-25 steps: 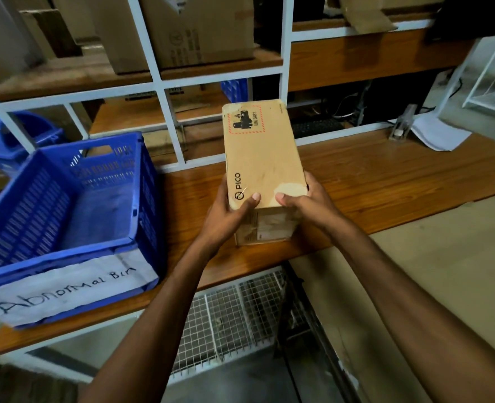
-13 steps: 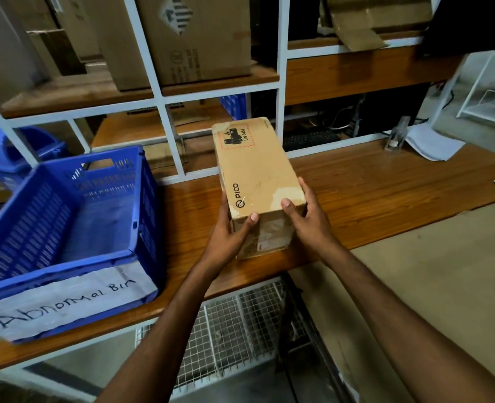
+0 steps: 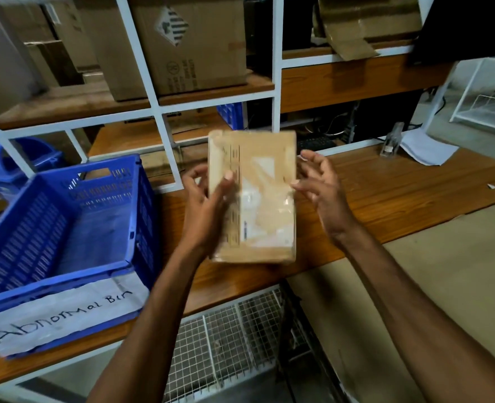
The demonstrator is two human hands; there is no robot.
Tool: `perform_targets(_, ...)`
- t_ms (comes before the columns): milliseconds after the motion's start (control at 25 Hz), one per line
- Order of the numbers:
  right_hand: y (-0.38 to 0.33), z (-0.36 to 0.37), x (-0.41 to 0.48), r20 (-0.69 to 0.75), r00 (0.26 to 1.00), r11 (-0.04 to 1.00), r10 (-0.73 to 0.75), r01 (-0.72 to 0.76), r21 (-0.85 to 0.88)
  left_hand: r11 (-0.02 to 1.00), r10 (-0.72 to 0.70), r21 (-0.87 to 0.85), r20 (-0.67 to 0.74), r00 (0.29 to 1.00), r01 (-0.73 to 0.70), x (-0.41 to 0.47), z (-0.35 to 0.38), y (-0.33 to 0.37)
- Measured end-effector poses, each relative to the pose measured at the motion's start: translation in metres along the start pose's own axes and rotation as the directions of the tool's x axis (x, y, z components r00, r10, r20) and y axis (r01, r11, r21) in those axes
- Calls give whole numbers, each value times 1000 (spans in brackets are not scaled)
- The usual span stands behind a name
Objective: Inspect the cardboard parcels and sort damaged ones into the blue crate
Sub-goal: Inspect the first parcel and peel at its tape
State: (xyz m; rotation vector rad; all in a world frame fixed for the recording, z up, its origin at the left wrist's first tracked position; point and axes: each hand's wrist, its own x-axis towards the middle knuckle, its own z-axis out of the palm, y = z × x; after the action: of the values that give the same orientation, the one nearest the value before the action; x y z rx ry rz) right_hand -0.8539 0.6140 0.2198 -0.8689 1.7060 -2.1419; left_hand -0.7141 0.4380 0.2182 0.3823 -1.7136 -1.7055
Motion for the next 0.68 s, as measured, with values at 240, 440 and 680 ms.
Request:
perform_targets(240,-2,11,3,209,978,987,22,12,-158,993,-115,40,147,982,110,15,-13,8)
perform_targets(440,9,4,-2,-275,961,943,9,-100,-318,1000,2,19,-138,990,0,6,4,1)
perform_targets(680,16,13,-26,-127,992,924,-19,-31,-380,982,113,151,-7,994,-111,-20,9,-20)
